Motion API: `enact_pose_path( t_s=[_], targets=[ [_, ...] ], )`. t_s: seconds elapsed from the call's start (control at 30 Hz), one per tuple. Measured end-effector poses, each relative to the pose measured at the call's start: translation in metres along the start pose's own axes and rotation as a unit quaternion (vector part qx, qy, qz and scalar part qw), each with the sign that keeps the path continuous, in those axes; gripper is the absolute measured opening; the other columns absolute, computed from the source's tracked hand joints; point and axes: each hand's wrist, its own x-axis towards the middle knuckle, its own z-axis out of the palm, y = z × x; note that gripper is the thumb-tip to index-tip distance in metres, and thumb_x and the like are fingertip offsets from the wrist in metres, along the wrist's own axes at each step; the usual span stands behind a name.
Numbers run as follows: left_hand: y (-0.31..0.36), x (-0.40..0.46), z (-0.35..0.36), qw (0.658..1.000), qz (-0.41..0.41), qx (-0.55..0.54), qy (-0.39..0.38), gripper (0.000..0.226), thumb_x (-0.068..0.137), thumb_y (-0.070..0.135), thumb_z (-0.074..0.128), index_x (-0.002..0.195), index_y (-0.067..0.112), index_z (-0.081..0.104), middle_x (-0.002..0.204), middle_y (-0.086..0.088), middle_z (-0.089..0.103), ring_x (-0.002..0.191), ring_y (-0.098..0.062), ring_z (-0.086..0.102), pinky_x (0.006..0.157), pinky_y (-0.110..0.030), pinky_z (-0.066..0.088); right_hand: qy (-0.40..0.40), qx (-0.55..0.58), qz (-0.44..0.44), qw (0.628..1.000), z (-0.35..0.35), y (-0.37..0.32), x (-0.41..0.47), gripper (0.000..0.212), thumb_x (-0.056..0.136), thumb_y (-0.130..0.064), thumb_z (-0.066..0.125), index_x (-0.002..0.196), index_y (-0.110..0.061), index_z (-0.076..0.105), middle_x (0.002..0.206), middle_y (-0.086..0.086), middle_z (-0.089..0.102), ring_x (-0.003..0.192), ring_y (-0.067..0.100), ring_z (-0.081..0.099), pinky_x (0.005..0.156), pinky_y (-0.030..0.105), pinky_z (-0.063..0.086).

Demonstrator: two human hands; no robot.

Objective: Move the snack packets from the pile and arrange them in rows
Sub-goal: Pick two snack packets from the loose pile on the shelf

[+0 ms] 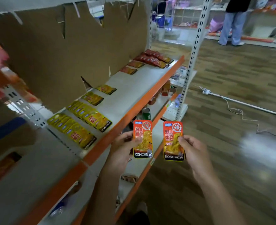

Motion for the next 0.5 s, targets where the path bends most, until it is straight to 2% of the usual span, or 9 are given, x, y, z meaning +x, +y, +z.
enact_pose_path(
  t_s=[0.1,0.2,0.3,0.37,0.4,0.5],
  targets=[
    [0.007,0.034,0.018,0.999,-0.017,-0.031,0.021,0.032,0.075,0.006,0.080,0.106,0.004,0.072,0.108,-0.019,0.073,0.098,-0.038,0.071,0.096,-0.057,0.052,0.006,0.011,0.007,1.000,-0.005,-0.008,0.032,0.009,0.097,-0.024,0.060,0.096,-0.020,0.068,0.093,-0.003,0.074,0.079,0.006,0.070,0.063,0.019,0.047],
    [0.022,0.073,0.035,1.000,-0.021,-0.017,0.009,0.046,0.069,0.012,0.083,0.110,0.002,0.067,0.111,-0.019,0.073,0.094,-0.033,0.073,0.085,-0.046,0.057,0.013,0.017,0.010,1.000,-0.007,-0.018,0.070,0.006,0.097,-0.027,0.060,0.095,-0.025,0.065,0.096,-0.004,0.072,0.085,0.007,0.068,0.064,0.020,0.045],
    [0.038,0.120,0.052,0.999,-0.034,-0.019,0.000,0.037,0.080,0.008,0.077,0.113,0.002,0.064,0.107,-0.019,0.073,0.080,-0.031,0.073,0.053,-0.029,0.055,0.023,0.016,0.007,1.000,-0.008,-0.030,0.114,0.008,0.097,-0.029,0.061,0.098,-0.024,0.067,0.097,-0.005,0.073,0.088,0.010,0.069,0.069,0.025,0.047],
    [0.050,0.149,0.062,0.999,-0.042,-0.020,-0.004,0.038,0.081,0.010,0.076,0.116,0.005,0.063,0.107,-0.021,0.073,0.075,-0.032,0.072,0.042,-0.027,0.051,0.033,0.017,0.004,0.999,-0.005,-0.040,0.144,0.010,0.096,-0.030,0.062,0.100,-0.023,0.067,0.098,-0.005,0.073,0.089,0.010,0.069,0.073,0.027,0.048],
    [0.055,0.165,0.068,0.999,-0.037,-0.016,-0.005,0.039,0.081,0.009,0.077,0.117,0.005,0.063,0.108,-0.021,0.072,0.077,-0.033,0.073,0.046,-0.030,0.053,0.037,0.021,0.001,0.999,-0.004,-0.046,0.159,0.010,0.096,-0.029,0.062,0.102,-0.022,0.067,0.098,-0.005,0.073,0.088,0.010,0.069,0.073,0.027,0.048],
    [0.070,0.209,0.080,1.000,-0.015,-0.007,-0.014,0.040,0.081,0.004,0.075,0.118,-0.002,0.062,0.109,-0.022,0.072,0.086,-0.034,0.073,0.069,-0.039,0.059,0.043,0.031,-0.009,0.999,0.003,-0.062,0.201,0.012,0.095,-0.024,0.063,0.103,-0.018,0.068,0.094,-0.003,0.073,0.083,0.009,0.068,0.072,0.026,0.048]
  ],
)
